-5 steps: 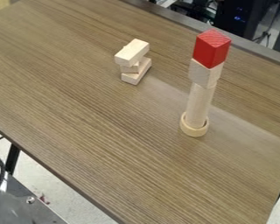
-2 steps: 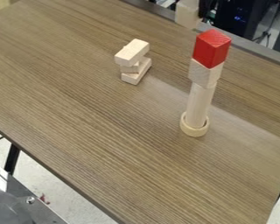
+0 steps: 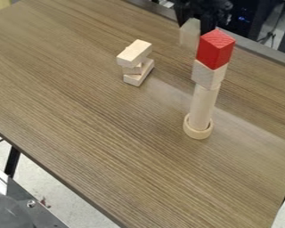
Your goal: Move the white block to the upper center of the table
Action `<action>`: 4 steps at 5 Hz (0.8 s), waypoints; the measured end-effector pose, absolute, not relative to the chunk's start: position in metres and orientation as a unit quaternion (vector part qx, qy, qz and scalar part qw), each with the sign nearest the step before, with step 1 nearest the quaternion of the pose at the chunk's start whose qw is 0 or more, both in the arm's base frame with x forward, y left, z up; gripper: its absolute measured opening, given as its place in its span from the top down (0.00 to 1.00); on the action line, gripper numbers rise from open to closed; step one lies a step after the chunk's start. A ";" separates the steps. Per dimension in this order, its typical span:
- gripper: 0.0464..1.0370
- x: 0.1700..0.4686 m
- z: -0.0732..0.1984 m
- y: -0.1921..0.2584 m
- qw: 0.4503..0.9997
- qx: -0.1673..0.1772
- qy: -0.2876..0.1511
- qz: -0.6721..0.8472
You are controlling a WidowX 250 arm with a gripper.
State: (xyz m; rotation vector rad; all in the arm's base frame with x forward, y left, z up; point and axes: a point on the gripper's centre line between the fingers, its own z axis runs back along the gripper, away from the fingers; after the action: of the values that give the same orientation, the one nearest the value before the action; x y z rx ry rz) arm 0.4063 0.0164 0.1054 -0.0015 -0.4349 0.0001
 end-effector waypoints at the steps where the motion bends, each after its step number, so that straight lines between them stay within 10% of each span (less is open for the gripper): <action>1: 0.48 0.412 0.088 0.024 0.976 0.002 -0.216 0.003; 4: 0.48 0.406 0.060 0.032 0.977 0.019 -0.207 -0.036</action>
State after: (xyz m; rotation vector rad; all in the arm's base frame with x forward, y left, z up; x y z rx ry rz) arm 0.4057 0.0317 0.0599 0.0374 -0.4175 -0.0731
